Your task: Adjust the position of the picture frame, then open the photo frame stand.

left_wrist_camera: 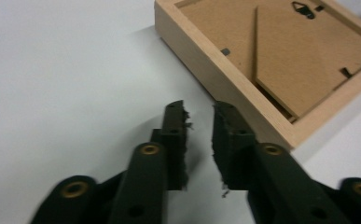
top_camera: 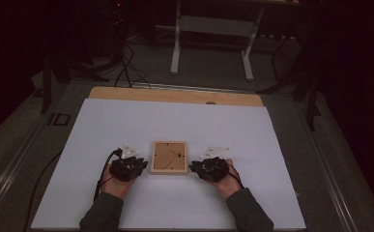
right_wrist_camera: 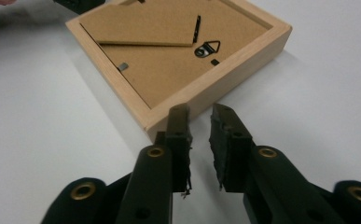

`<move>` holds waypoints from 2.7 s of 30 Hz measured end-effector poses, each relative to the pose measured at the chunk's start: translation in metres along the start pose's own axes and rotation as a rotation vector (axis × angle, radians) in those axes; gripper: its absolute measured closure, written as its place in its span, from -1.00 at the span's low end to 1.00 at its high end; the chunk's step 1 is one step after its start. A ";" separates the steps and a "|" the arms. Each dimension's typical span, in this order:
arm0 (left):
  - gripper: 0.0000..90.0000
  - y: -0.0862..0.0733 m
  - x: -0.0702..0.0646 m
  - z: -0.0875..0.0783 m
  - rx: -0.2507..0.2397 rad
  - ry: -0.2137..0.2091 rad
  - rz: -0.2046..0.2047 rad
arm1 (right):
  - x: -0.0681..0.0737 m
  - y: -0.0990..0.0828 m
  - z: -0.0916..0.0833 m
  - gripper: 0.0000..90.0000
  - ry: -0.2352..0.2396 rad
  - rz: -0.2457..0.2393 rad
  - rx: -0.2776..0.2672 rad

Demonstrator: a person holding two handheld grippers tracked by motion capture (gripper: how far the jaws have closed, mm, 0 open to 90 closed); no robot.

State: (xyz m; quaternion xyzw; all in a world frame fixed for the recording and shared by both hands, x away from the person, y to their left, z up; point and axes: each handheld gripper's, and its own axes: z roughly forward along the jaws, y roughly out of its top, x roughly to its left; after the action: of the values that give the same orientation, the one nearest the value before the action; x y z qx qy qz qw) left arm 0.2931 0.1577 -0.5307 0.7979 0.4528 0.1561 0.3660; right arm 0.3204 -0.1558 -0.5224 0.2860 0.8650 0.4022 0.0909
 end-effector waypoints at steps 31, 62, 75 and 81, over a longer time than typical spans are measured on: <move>0.20 0.017 -0.003 -0.028 -0.090 -0.121 0.046 | -0.016 -0.021 -0.048 0.27 -0.063 0.049 -0.075; 0.12 0.071 -0.030 0.005 0.114 -0.130 0.147 | -0.024 -0.030 -0.054 0.25 -0.074 0.086 -0.082; 0.07 0.077 -0.034 0.022 0.221 -0.131 0.162 | -0.025 -0.030 -0.055 0.25 -0.075 0.087 -0.084; 0.04 0.076 -0.036 0.026 0.255 -0.129 0.176 | -0.025 -0.031 -0.054 0.24 -0.073 0.091 -0.085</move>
State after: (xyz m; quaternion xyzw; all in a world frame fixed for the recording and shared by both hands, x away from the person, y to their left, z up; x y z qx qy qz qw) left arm 0.3353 0.0917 -0.4905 0.8828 0.3727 0.0772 0.2752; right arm 0.3072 -0.2211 -0.5114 0.3352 0.8294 0.4316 0.1163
